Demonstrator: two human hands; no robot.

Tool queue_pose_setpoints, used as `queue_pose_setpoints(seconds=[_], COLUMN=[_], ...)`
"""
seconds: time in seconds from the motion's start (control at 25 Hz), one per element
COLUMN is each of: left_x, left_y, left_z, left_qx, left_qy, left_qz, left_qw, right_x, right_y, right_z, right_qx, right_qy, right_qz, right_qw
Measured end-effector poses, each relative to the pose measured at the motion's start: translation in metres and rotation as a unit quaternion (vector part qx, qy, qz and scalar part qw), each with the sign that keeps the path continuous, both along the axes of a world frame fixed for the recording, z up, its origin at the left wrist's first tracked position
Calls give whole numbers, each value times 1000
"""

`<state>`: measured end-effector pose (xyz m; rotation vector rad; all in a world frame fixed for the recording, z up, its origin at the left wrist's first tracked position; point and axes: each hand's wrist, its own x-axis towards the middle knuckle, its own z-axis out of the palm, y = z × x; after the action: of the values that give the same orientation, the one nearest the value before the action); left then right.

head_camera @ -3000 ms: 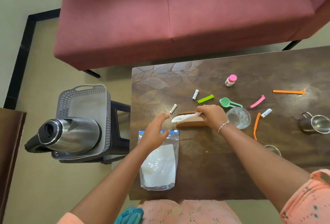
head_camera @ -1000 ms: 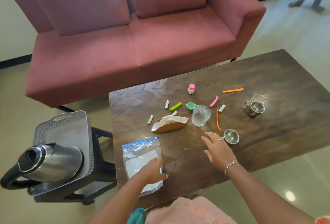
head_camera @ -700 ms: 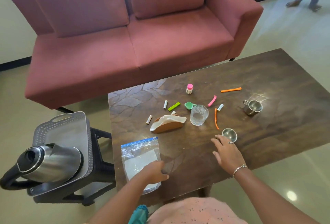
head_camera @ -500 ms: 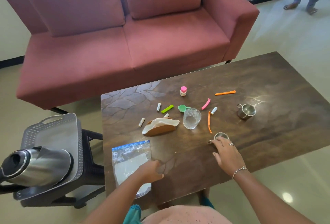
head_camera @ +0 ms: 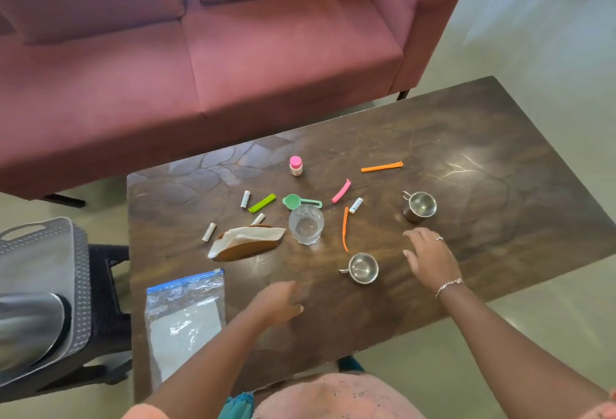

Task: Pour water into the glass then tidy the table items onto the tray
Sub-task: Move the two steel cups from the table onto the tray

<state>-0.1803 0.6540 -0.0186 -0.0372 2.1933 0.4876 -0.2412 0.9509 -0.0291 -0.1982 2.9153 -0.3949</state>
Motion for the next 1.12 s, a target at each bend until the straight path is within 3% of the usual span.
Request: queue_pose_setpoints(seconds=[0.16,0.28,0.48,0.6,0.68,0.92,1.12], left_x=[-32,-48,-61,-67,-71,-76,-75], left_y=[28,46,66,74,77,86,92], left_z=[-25,-45,-69,-77,-80,-87,-91], left_qx=[-8,-20,-31,-20,-10,4,6], left_qy=[10,11,-1,-14,-25,-62,-69], left_qz=[4,15,-5,-30,-52,-50,-38], left_qw=[1000,1000,1000,999,998,997,997], right_x=[-58,-106,-177,-194,-203,-212,-206], right_y=[34,43,42,36,35,54,86], right_z=[-2,-9,-27,-41,-46,-53,-62], right_qx=[26,82,272,332,355,397,269], right_qy=[-35,-68,-155,-204,-204,-184,-233], right_qz=[-18,59,296,356,360,333,129], right_qw=[999,993,902,850,838,835,926])
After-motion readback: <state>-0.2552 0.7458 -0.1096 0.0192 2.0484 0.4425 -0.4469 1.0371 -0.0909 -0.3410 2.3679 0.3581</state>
